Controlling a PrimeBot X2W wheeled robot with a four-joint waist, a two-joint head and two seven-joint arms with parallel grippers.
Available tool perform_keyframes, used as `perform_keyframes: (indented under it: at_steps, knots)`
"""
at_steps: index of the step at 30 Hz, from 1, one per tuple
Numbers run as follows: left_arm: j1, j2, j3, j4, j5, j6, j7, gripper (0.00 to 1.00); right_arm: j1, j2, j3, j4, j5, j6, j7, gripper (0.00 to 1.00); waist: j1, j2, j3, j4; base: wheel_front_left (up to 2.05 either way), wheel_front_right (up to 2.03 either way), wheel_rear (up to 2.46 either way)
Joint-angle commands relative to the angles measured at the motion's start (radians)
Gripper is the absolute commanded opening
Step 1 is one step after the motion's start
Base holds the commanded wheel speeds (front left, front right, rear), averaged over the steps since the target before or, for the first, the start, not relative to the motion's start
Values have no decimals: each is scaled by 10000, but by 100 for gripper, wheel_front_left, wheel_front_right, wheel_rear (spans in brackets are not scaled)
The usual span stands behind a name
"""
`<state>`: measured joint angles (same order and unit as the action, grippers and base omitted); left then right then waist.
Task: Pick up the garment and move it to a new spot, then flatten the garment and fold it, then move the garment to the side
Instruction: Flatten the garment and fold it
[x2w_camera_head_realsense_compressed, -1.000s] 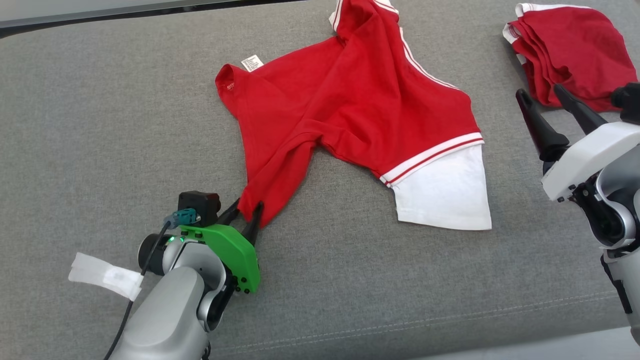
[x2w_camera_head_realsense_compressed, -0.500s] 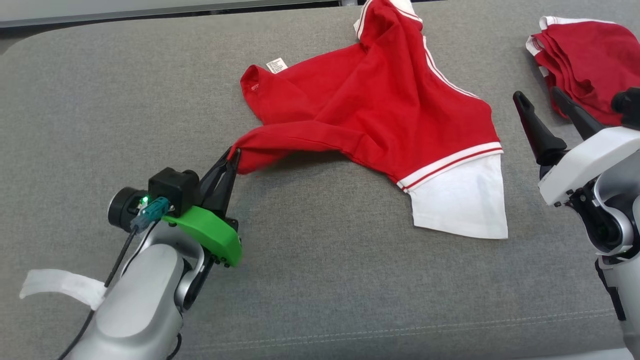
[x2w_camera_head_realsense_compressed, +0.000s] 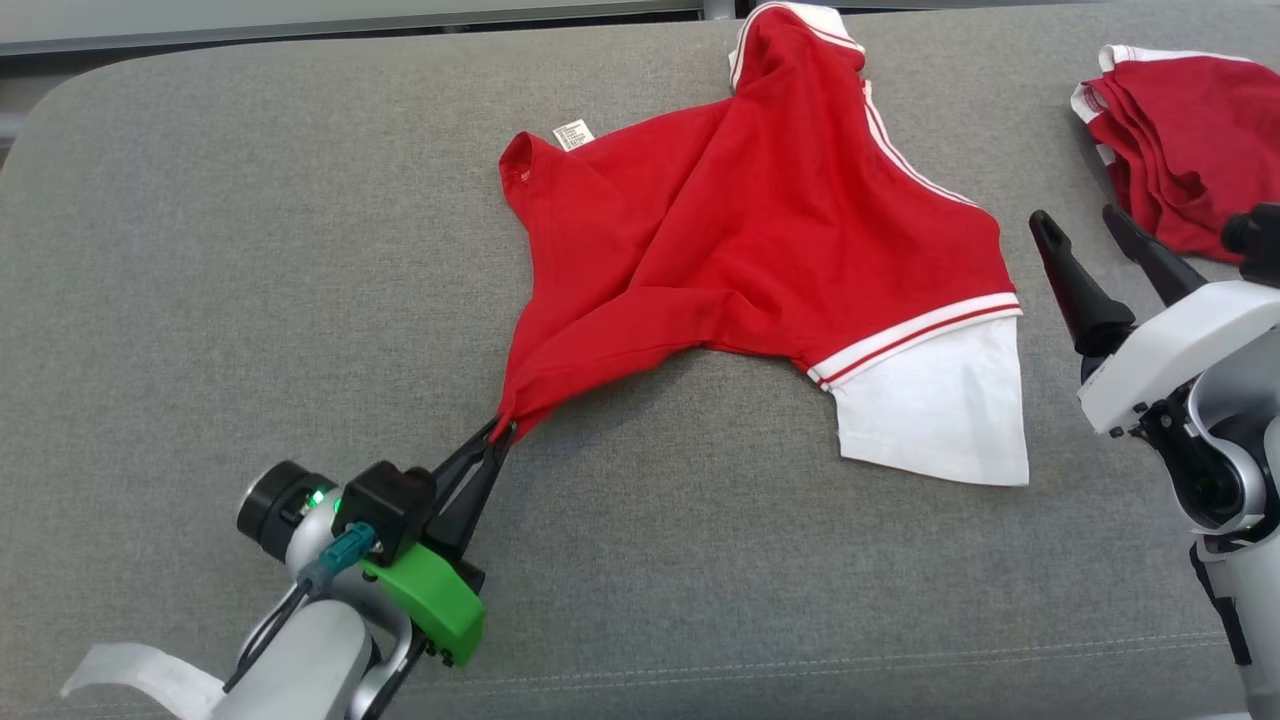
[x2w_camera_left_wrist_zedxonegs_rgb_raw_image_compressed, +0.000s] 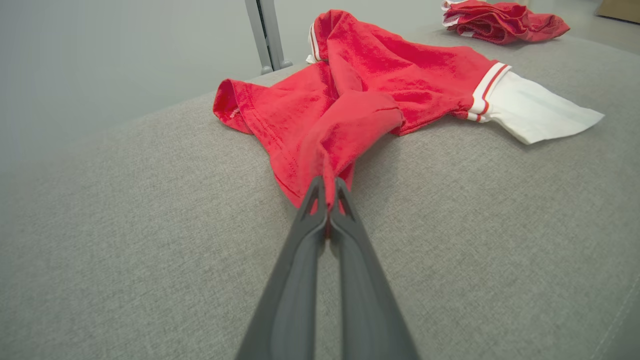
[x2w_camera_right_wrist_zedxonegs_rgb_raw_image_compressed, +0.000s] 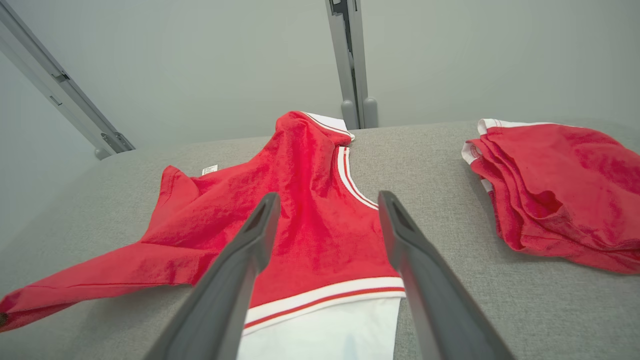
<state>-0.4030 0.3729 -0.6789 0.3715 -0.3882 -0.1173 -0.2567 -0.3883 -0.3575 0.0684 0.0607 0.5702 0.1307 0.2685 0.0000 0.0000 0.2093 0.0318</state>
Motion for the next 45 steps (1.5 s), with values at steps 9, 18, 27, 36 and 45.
perform_keyframes:
  at_steps: [9, 18, 27, 36, 45]
  knots:
    - [791, -640, 176, 446, -304, -14, -87, 100, 393, 93, -220, 87, 104, -2, 14, 100, 0, 0, 5, 51, 0, 0, 0]
    - [1901, -904, 835, 126, -278, -48, -92, 100, 668, 122, -434, 108, 61, 0, 83, 100, 0, 0, -76, 137, 0, 0, 0]
    - [1166, -1019, 1904, -17, -780, -51, -2, 100, 612, 217, -606, -139, -26, -2, 90, 100, 0, 0, -16, -2, 0, 0, 0]
    - [-1781, -1880, 2462, 2160, -1269, 257, 826, 100, 296, 331, -452, -654, -84, 0, 228, 100, 0, 0, 766, -976, 0, 0, 0]
    - [-4442, -2127, 2745, 5373, -1812, 357, 2620, 100, -86, 325, -290, -969, -58, 0, 185, 100, 0, 0, 1814, -2075, 0, 0, 0]
